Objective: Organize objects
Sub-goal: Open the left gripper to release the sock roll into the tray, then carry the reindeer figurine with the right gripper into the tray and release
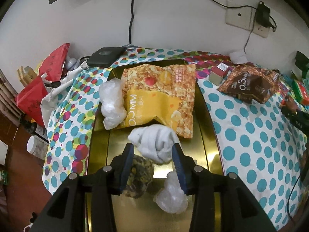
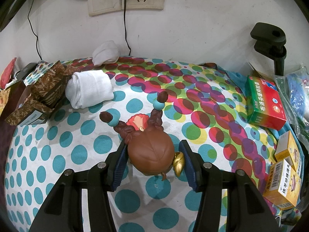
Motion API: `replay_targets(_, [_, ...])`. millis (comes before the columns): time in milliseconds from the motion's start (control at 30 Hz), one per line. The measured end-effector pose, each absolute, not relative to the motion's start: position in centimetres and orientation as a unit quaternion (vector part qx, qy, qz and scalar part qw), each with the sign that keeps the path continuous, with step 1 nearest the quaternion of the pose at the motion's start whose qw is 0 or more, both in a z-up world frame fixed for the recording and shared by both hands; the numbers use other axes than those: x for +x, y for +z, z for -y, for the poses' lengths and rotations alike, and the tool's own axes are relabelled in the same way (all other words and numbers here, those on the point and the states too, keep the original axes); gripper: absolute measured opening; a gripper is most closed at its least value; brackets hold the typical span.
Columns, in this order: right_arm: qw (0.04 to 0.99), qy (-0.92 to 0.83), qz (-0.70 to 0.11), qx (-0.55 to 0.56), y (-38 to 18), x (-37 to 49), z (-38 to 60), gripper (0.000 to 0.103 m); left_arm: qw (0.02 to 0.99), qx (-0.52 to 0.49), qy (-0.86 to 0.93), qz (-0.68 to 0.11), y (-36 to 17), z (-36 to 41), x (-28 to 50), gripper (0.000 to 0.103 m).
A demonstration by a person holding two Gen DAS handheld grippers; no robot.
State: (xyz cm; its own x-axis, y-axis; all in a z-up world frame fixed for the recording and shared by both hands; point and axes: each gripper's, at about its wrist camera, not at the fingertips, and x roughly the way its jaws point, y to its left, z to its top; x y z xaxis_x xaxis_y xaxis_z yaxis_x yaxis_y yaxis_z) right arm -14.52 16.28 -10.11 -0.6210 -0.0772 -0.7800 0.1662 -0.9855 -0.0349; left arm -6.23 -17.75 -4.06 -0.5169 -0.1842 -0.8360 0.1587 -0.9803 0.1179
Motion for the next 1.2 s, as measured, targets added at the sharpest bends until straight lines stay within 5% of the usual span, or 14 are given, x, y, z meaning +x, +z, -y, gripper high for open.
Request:
replay_targets(833, [0.068, -0.906, -0.051, 0.416, -9.6, -14.2, -16.0, 0.048, 0.103, 0.416, -0.902, -0.044, -0.3, 15.8, 2.7, 0.042])
replay_targets(933, [0.07, -0.911, -0.049, 0.403, -9.1, -14.0, -16.1, 0.048, 0.105, 0.411, -0.904, -0.046, 0.0, 16.1, 3.9, 0.054])
replay_targets(1200, [0.074, -0.913, -0.036, 0.401, -9.0, -14.3, -16.6, 0.047, 0.116, 0.4, -0.906, -0.073, 0.4, 18.9, 6.0, 0.055])
